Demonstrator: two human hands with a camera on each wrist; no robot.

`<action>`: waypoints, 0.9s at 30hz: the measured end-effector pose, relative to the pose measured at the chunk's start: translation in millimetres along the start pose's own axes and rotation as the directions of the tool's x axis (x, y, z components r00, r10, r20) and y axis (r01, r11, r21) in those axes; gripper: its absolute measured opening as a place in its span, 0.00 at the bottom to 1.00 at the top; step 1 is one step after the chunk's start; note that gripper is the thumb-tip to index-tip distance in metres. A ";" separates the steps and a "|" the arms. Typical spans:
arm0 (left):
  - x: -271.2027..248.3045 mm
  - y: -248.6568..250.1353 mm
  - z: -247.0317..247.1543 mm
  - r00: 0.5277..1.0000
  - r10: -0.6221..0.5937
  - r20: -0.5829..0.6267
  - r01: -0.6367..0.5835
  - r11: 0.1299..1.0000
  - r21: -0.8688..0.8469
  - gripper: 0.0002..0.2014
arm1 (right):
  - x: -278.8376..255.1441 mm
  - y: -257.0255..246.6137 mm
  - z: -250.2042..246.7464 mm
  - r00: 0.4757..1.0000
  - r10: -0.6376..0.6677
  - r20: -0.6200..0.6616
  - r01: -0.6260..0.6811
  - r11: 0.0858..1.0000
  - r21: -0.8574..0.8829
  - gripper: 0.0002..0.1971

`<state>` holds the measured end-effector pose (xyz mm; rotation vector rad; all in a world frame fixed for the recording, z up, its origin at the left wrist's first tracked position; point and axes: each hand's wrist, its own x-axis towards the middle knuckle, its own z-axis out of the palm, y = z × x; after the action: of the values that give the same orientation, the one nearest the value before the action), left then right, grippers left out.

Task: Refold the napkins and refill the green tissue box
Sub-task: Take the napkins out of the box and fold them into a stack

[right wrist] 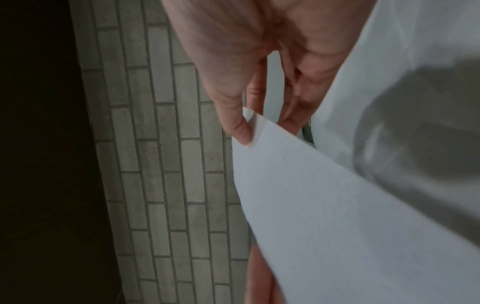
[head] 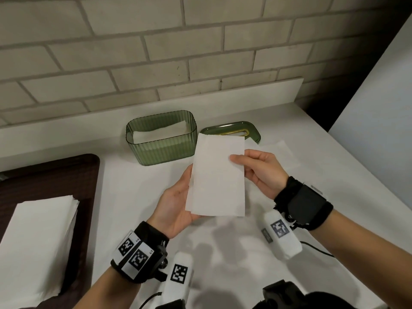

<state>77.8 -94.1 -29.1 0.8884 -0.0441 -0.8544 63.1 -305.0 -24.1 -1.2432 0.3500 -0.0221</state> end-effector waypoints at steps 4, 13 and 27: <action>-0.2 -5.4 6.3 1.000 -0.007 -0.004 0.007 0.993 0.120 0.19 | 0.6 4.6 2.5 0.999 -0.033 -0.029 0.034 0.999 0.029 0.11; 5.0 -8.3 2.7 0.997 0.078 -0.029 -0.069 0.972 0.226 0.26 | 4.4 5.1 1.2 0.999 -0.053 -0.012 0.052 0.996 -0.067 0.12; 8.4 -3.7 -7.2 0.994 0.064 -0.092 -0.045 0.979 0.197 0.18 | 16.8 -9.1 2.9 0.989 -0.016 0.148 0.054 0.966 -0.255 0.03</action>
<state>83.7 -96.2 -38.9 1.1070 -0.0677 -0.7627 81.4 -308.7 -19.0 -1.5000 0.2080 0.0863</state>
